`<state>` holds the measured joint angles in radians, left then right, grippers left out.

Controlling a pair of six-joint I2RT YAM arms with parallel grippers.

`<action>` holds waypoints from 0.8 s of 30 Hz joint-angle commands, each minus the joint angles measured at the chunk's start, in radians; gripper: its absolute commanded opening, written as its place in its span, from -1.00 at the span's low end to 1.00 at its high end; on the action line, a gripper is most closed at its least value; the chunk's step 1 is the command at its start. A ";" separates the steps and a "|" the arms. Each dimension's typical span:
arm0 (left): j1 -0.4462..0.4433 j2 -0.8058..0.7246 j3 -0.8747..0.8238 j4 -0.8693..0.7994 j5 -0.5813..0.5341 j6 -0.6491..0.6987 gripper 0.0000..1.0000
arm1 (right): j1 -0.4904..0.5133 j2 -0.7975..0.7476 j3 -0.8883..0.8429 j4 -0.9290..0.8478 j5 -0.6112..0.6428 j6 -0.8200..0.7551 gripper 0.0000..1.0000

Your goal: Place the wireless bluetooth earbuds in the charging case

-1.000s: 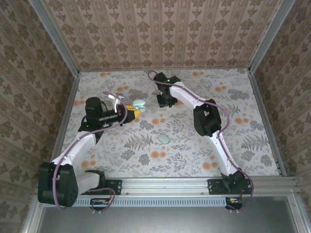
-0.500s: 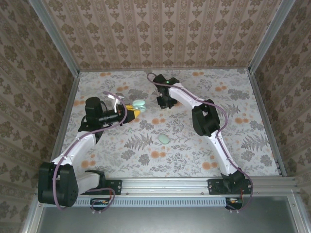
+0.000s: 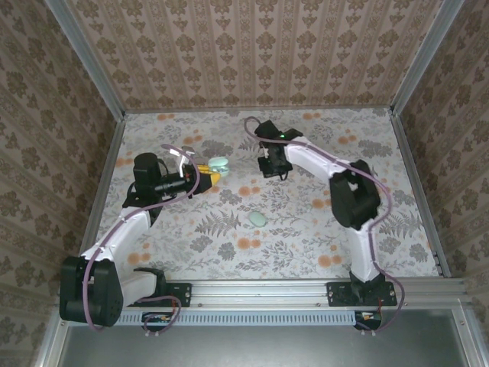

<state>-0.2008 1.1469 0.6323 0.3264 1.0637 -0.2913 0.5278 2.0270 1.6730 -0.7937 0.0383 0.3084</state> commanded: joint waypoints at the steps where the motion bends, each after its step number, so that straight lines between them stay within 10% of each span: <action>1: -0.018 -0.029 0.016 0.019 0.033 0.018 -0.85 | -0.002 -0.231 -0.151 0.128 -0.089 0.044 -0.61; 9: -0.059 -0.008 0.039 0.042 0.021 0.014 -0.84 | 0.078 -0.553 -0.339 0.332 -0.343 0.101 -0.65; 24: -0.095 -0.016 0.039 0.059 0.024 0.007 -0.84 | 0.161 -0.451 -0.152 0.387 -0.584 0.094 -0.65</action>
<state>-0.2886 1.1454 0.6464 0.3527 1.0668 -0.2916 0.6903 1.5574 1.4788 -0.4084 -0.4976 0.4072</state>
